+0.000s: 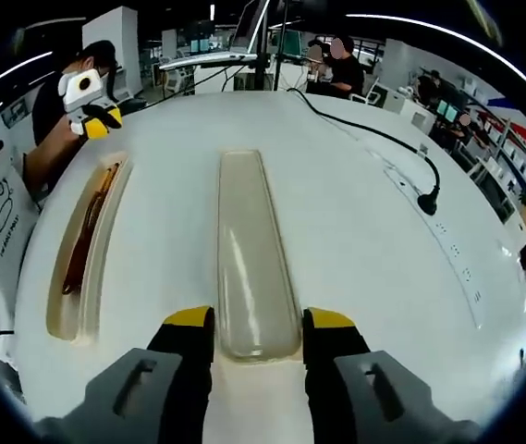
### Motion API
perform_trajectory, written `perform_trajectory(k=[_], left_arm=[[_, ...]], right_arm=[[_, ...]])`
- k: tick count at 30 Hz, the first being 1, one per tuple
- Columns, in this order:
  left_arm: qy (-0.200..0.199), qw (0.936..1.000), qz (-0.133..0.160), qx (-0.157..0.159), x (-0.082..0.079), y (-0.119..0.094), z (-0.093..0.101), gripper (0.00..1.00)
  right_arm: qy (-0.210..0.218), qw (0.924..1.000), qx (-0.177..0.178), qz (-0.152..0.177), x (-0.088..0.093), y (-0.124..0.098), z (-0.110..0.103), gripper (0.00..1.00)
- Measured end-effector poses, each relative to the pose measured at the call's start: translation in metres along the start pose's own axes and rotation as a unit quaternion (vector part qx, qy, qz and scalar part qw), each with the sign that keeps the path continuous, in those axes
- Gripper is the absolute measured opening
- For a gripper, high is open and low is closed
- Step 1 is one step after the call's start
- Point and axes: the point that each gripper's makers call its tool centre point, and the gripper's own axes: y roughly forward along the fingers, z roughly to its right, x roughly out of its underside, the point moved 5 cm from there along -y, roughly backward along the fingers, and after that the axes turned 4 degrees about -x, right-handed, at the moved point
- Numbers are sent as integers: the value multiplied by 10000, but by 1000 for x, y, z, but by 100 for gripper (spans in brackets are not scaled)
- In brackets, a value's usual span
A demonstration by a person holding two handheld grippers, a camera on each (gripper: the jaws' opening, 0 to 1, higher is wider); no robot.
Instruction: Arrange the utensils inside the cutlery case until each visible utensil rests in its matching compartment.
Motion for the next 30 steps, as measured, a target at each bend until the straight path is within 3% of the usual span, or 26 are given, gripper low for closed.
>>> perform_trajectory(k=[8, 15, 30], left_arm=[[-16, 10000, 11, -9, -1, 0, 1, 12], [-48, 10000, 37, -6, -3, 1, -2, 12], [-29, 10000, 27, -1, -6, 7, -7, 12]], right_arm=[[100, 9999, -8, 82, -1, -7, -10, 37], [542, 9981, -168, 238, -2, -11, -20, 37], [1511, 9816, -918, 721, 2, -12, -40, 37]])
